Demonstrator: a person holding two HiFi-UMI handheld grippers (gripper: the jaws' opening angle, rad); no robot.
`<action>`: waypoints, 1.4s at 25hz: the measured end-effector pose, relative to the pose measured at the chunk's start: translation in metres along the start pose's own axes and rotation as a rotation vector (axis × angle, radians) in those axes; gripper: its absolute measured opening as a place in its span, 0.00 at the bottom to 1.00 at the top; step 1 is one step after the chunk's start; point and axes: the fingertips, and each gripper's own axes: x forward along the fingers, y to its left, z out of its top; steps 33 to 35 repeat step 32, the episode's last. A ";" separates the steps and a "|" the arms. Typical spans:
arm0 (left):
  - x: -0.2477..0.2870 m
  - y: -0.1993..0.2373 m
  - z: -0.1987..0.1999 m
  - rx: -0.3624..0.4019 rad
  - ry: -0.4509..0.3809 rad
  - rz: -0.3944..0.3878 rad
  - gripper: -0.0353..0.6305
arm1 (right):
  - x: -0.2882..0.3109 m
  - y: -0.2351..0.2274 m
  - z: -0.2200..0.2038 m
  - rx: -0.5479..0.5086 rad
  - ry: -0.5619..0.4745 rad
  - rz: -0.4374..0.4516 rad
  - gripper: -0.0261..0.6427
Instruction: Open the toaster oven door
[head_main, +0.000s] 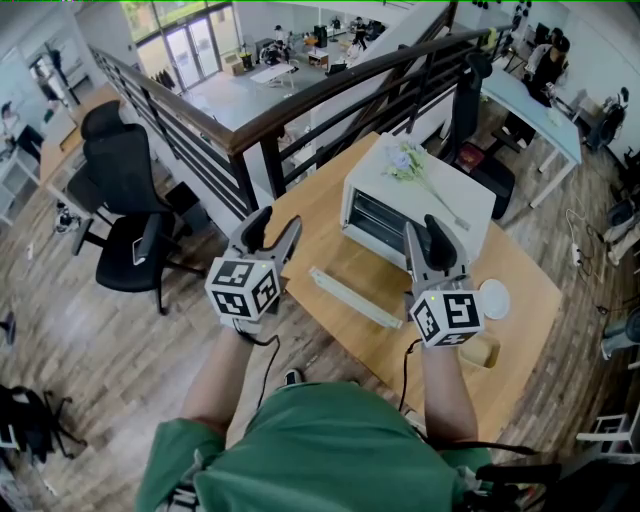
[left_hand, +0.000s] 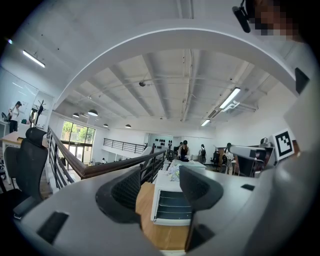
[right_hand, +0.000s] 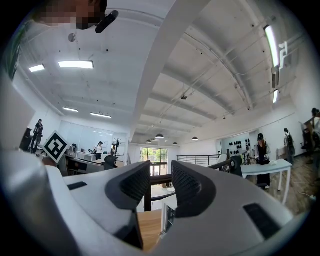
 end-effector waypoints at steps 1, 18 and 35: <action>0.000 -0.001 0.000 0.000 0.000 0.001 0.44 | -0.001 0.000 -0.001 0.000 0.001 0.001 0.25; 0.002 -0.018 -0.012 -0.004 0.011 0.013 0.44 | -0.013 -0.017 -0.006 0.004 0.006 0.004 0.25; 0.014 -0.047 -0.018 0.006 0.010 0.020 0.44 | -0.029 -0.045 -0.010 0.008 0.003 0.008 0.24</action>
